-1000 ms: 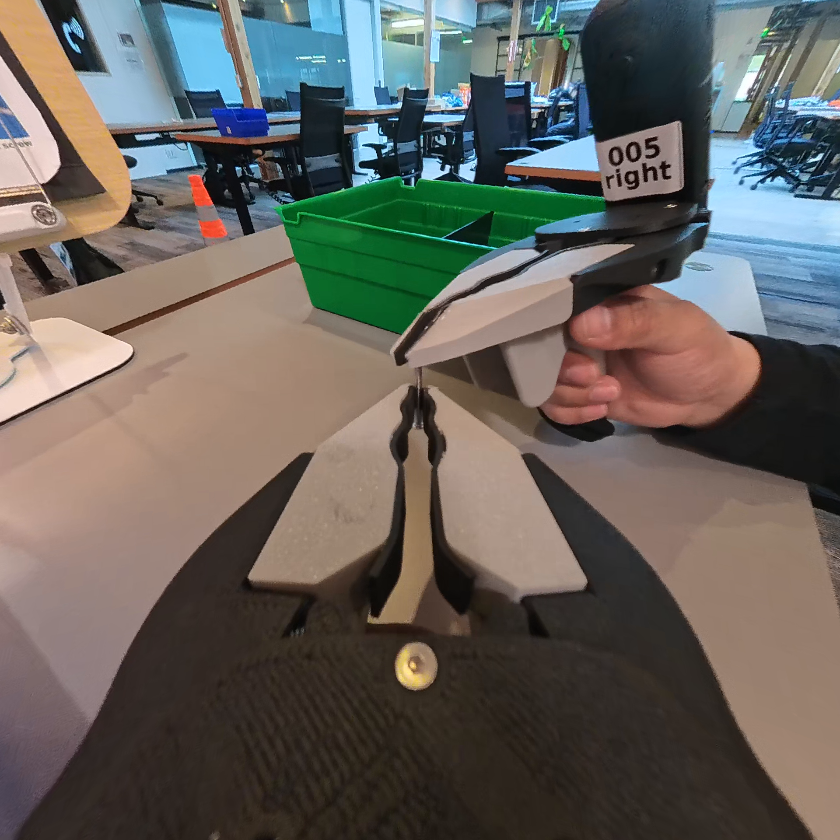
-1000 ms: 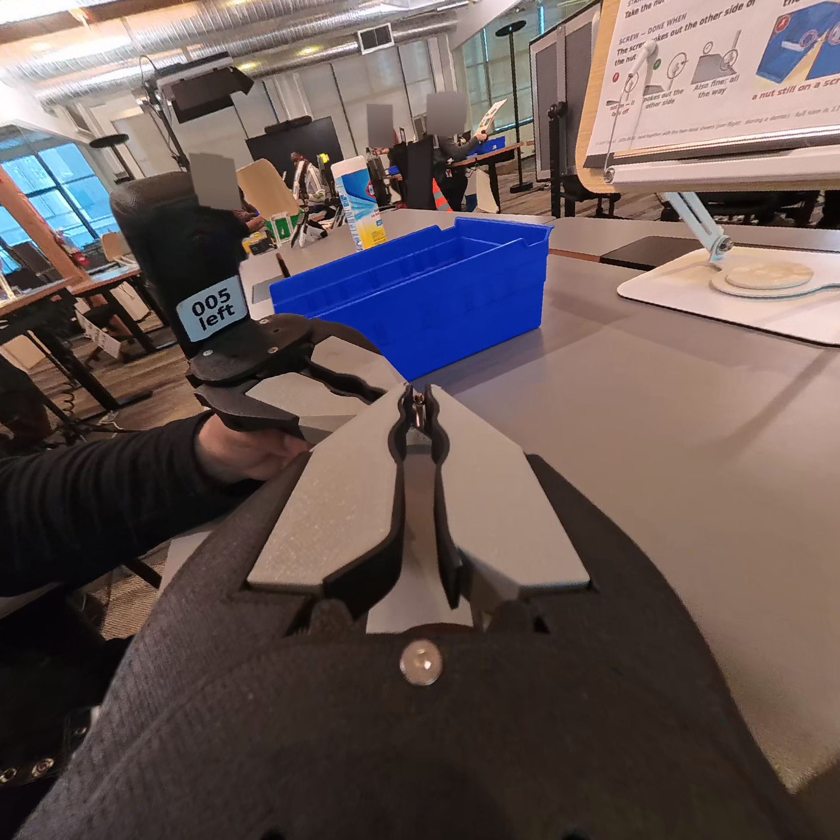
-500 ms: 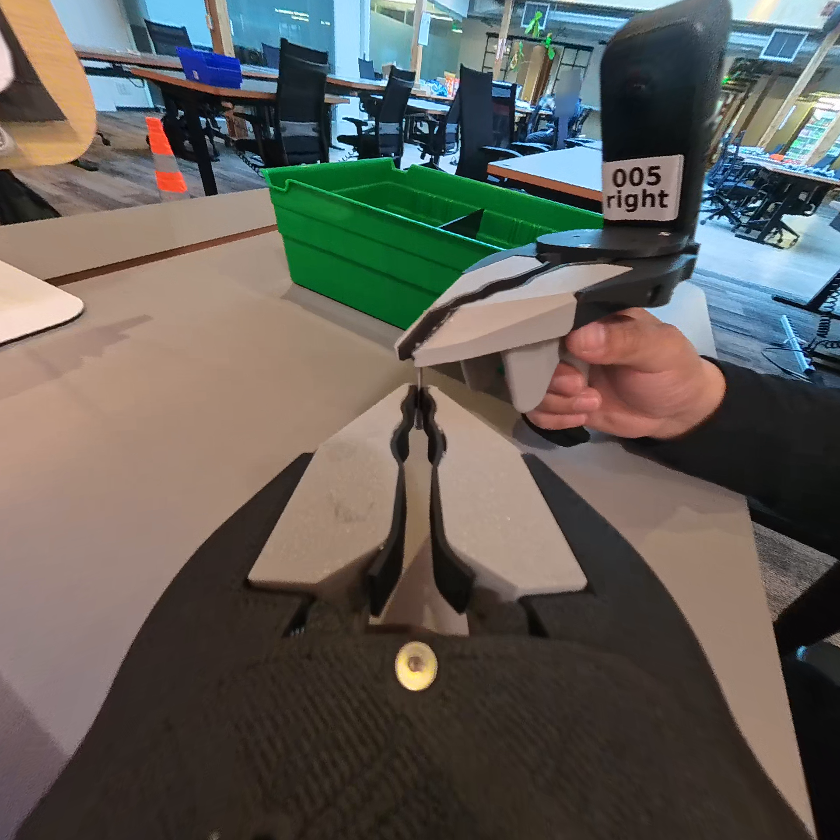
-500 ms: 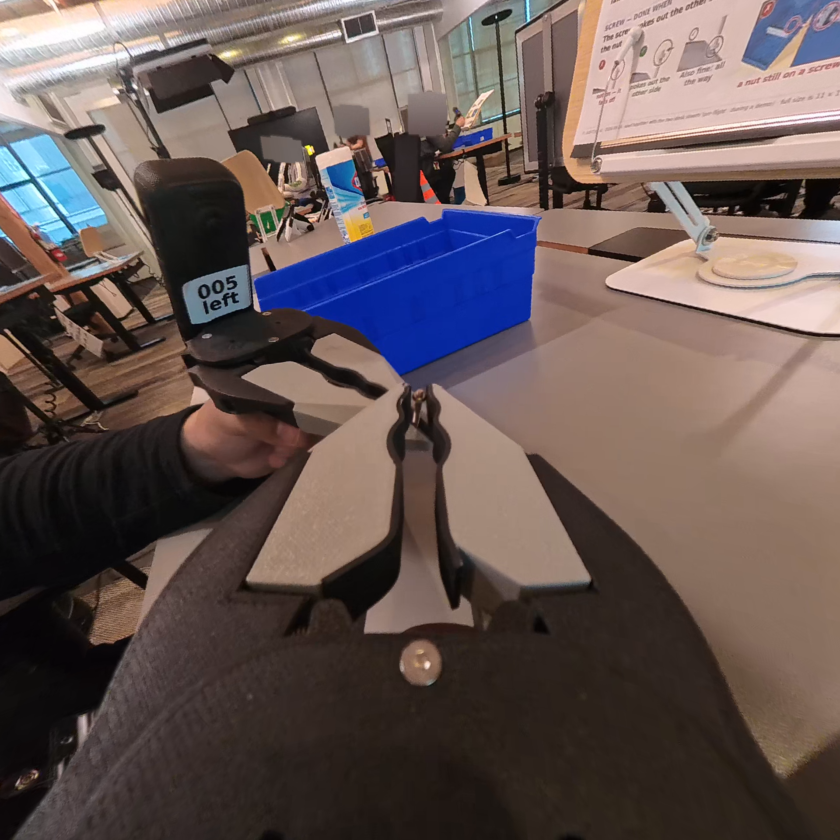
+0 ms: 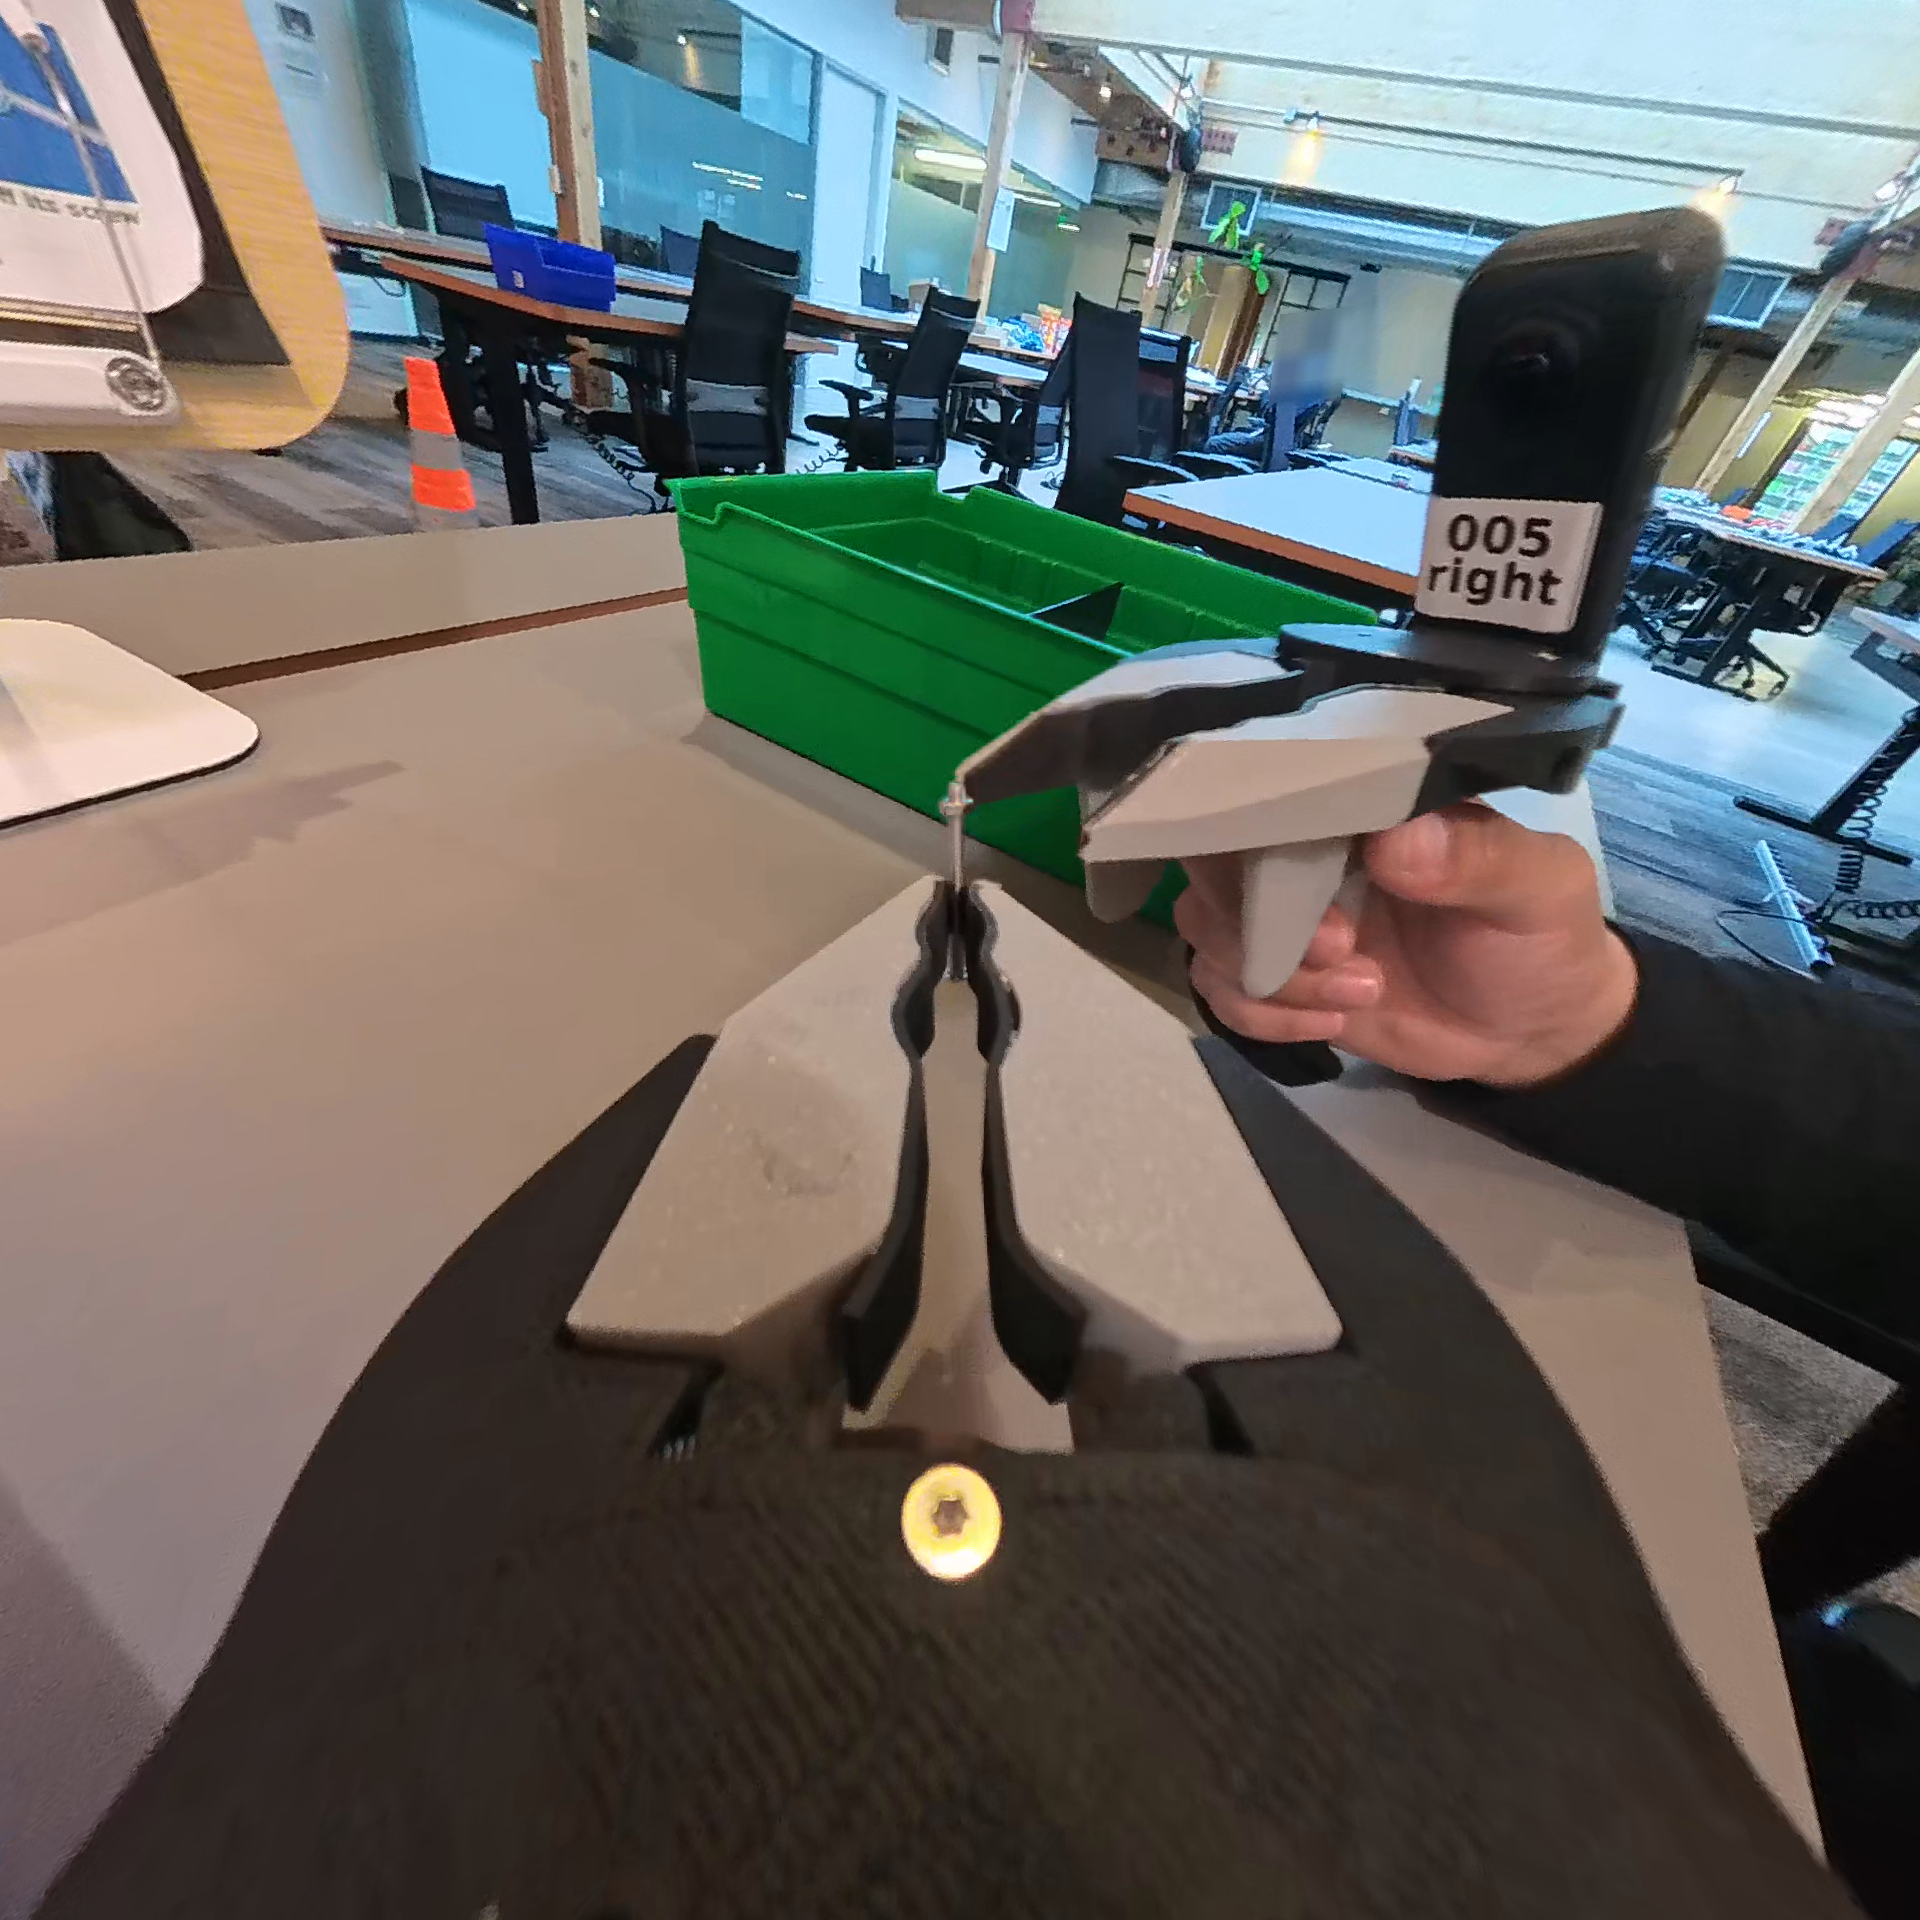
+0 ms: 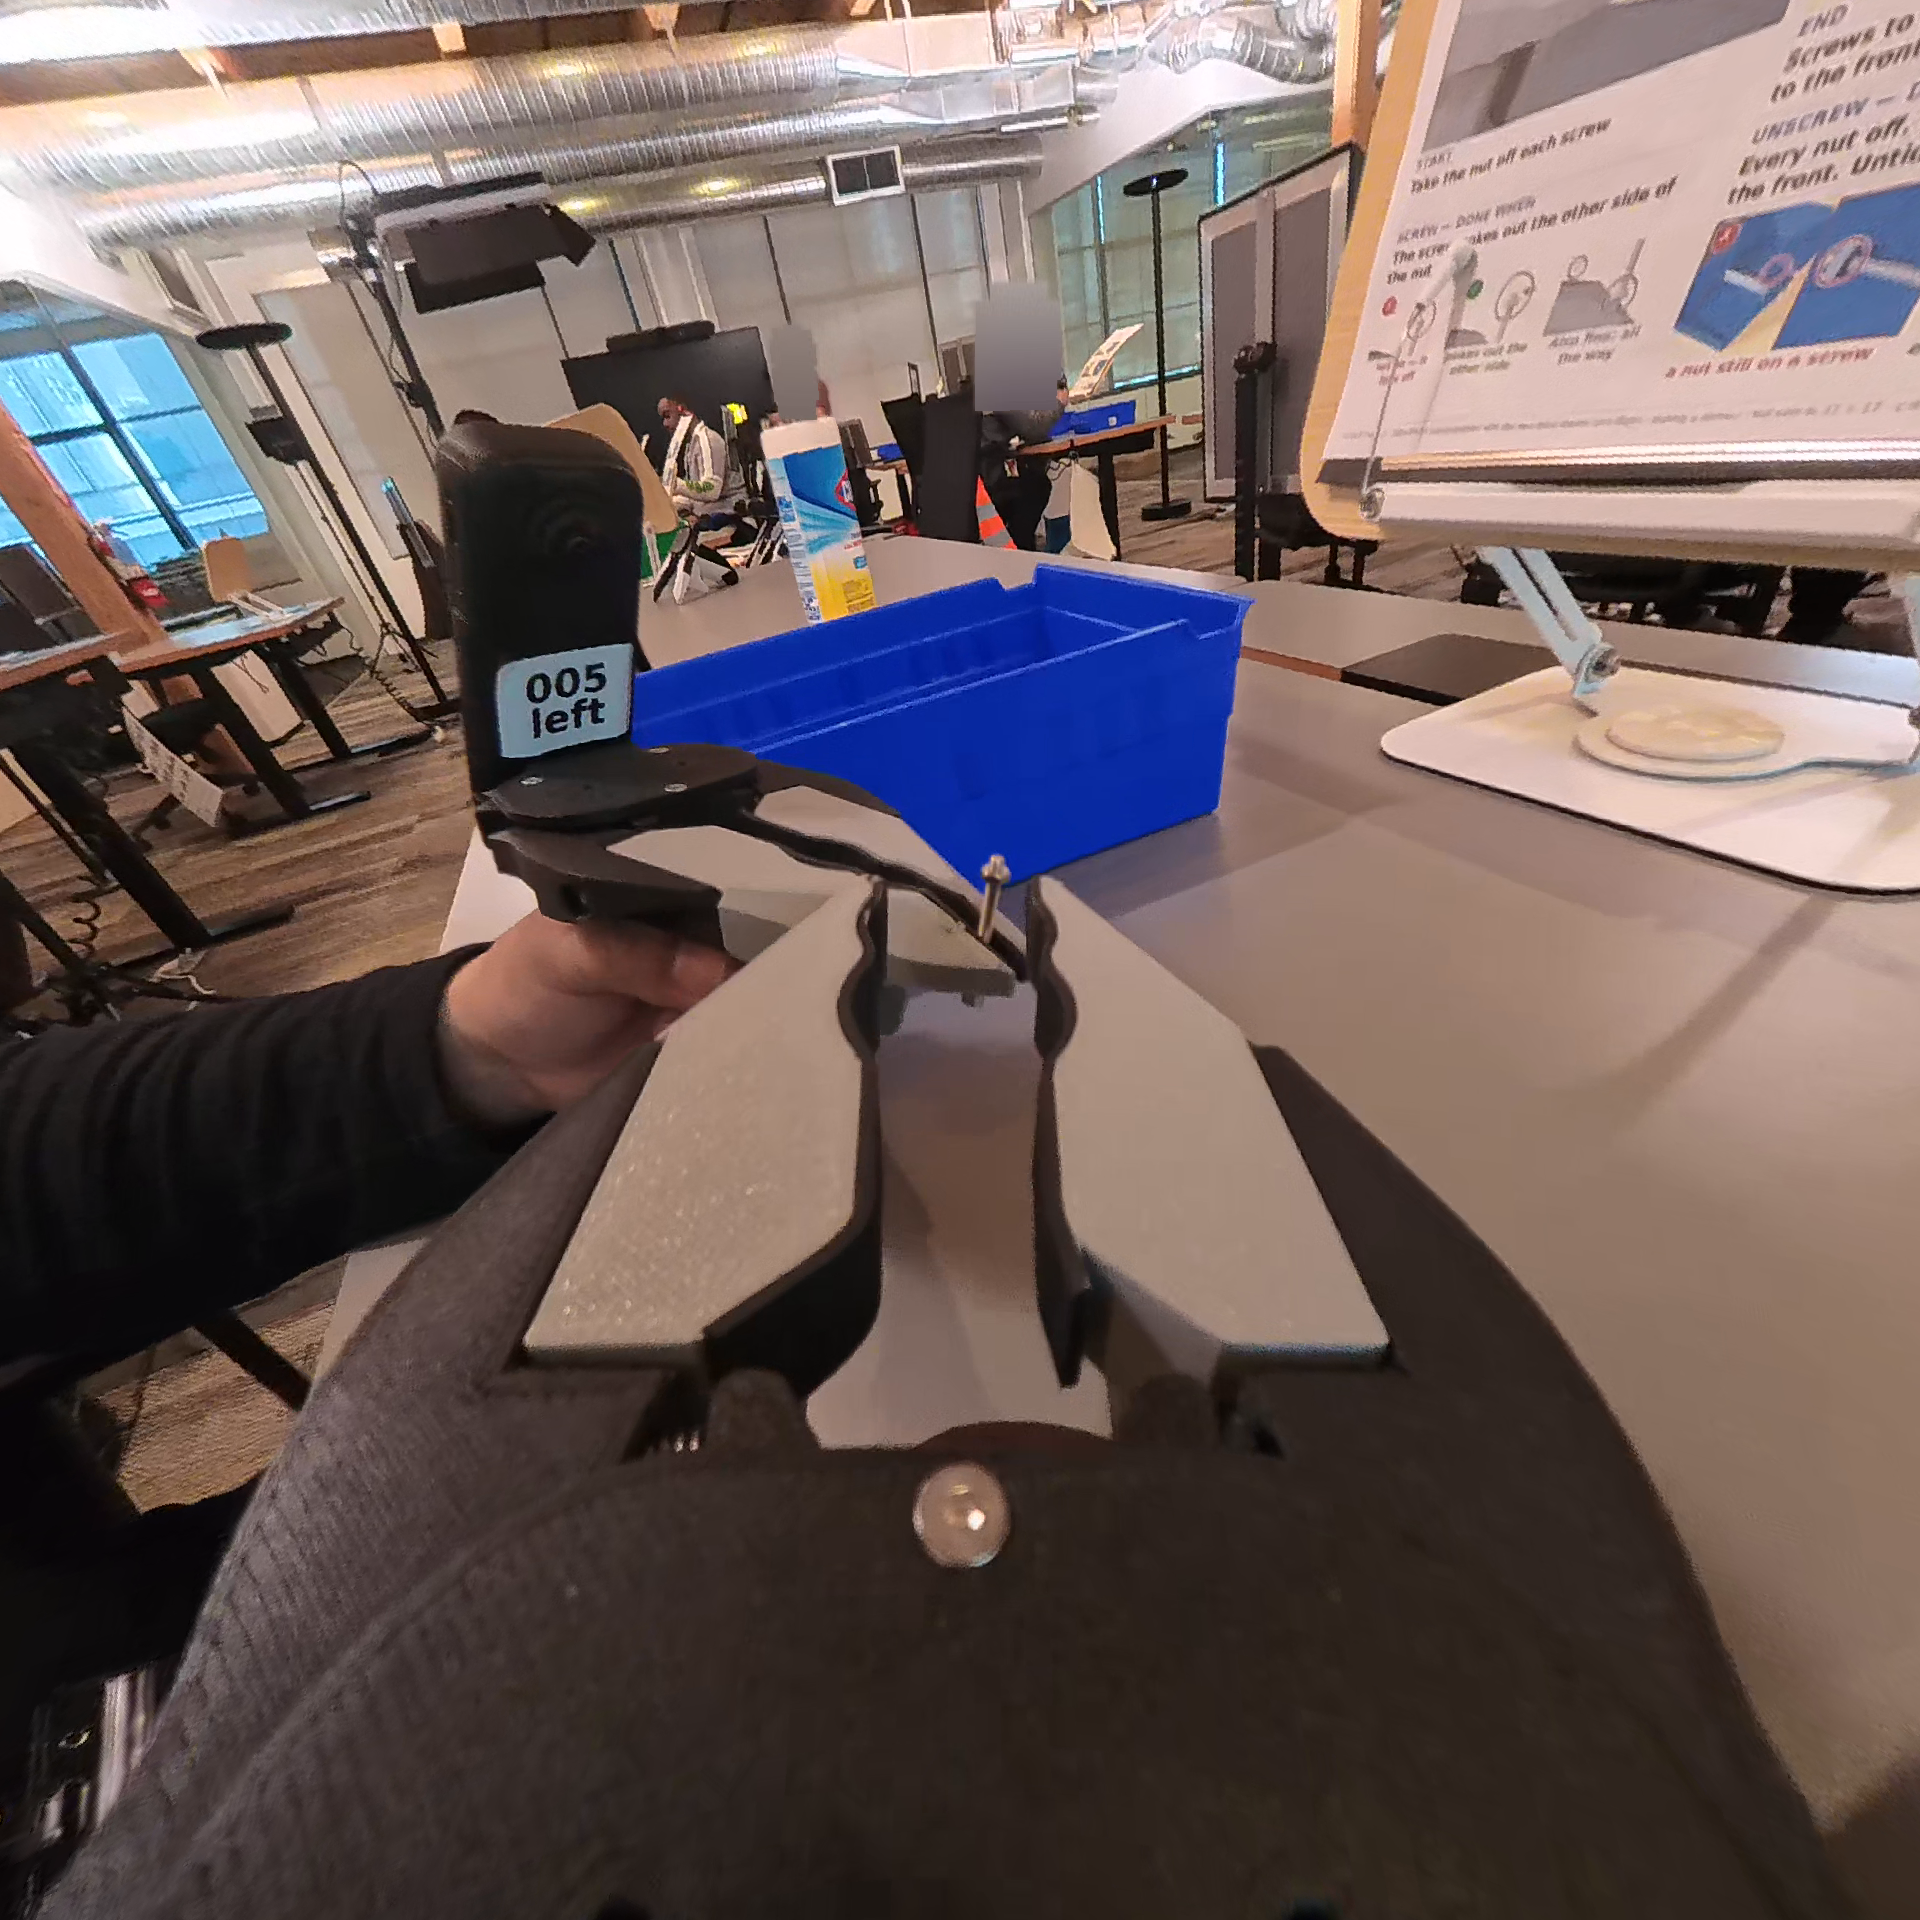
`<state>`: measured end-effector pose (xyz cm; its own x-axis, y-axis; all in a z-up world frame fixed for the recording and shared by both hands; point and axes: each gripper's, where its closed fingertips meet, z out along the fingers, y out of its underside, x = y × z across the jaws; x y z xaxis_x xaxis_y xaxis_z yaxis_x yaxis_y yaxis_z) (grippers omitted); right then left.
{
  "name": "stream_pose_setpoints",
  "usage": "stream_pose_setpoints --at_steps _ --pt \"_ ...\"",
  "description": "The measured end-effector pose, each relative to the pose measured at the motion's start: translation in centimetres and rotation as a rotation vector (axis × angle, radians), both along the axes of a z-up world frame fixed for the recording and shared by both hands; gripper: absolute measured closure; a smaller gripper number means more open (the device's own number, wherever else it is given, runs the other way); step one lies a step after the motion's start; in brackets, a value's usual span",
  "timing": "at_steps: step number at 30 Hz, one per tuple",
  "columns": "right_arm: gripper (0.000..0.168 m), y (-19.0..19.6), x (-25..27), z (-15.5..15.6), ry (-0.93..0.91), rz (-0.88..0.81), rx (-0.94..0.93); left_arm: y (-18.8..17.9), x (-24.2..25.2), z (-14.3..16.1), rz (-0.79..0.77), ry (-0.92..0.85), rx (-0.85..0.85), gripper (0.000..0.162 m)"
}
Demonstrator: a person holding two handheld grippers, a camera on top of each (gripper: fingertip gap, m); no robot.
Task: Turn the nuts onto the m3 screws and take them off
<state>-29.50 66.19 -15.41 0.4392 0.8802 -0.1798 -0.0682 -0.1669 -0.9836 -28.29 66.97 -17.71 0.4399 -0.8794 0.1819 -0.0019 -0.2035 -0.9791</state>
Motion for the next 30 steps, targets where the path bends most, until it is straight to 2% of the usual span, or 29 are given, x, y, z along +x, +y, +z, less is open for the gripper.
stream_pose_setpoints --at_steps 6,16,24,30 --pt "0.152 -0.7 -0.4 0.2 0.019 0.045 -0.003 -1.1 0.5 0.9 -0.048 -0.025 0.059 0.162" --pt "0.144 -1.5 -1.2 0.5 0.017 0.078 0.027 -2.3 1.6 0.6 -0.109 0.016 0.091 0.162" --pt "0.146 -0.8 -0.3 0.9 0.03 0.025 0.044 -0.7 0.2 1.3 0.003 -0.004 0.114 0.162" --pt "0.143 -1.2 -1.1 0.5 0.0 0.049 0.05 -1.5 1.0 0.7 -0.05 0.023 0.103 0.162"
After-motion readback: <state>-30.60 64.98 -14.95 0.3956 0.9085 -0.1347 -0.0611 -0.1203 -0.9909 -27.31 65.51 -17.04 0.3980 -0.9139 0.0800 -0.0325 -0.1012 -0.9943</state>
